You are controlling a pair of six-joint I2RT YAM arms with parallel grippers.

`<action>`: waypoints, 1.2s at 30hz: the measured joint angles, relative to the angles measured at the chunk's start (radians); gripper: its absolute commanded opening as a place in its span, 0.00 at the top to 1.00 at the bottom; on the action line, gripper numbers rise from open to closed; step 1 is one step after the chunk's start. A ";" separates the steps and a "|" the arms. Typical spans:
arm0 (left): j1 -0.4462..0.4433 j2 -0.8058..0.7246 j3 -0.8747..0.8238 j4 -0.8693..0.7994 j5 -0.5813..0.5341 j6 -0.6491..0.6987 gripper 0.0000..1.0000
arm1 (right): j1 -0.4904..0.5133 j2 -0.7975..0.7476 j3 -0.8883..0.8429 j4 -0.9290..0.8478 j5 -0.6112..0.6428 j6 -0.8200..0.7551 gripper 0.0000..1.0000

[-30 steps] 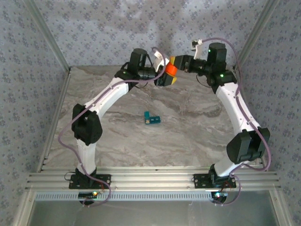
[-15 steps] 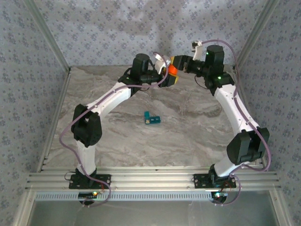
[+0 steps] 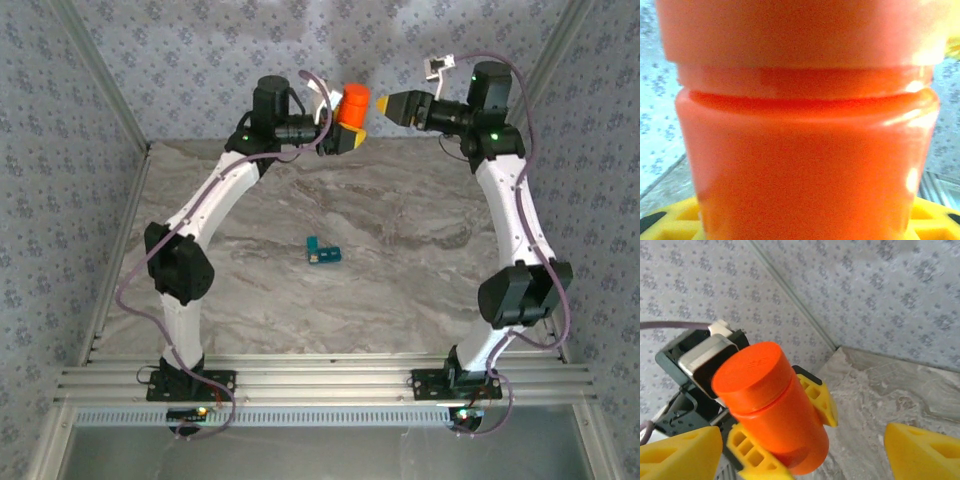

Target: Sort the pills into containers

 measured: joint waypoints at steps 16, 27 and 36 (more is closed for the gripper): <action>-0.002 0.064 0.064 -0.188 0.102 0.039 1.00 | 0.061 0.095 0.149 -0.100 -0.082 -0.021 0.21; -0.002 0.066 0.064 -0.195 0.110 0.039 1.00 | 0.069 0.131 0.159 -0.127 -0.087 -0.038 0.49; 0.000 0.071 0.067 -0.209 0.109 0.046 1.00 | 0.069 0.130 0.161 -0.159 -0.071 -0.067 0.65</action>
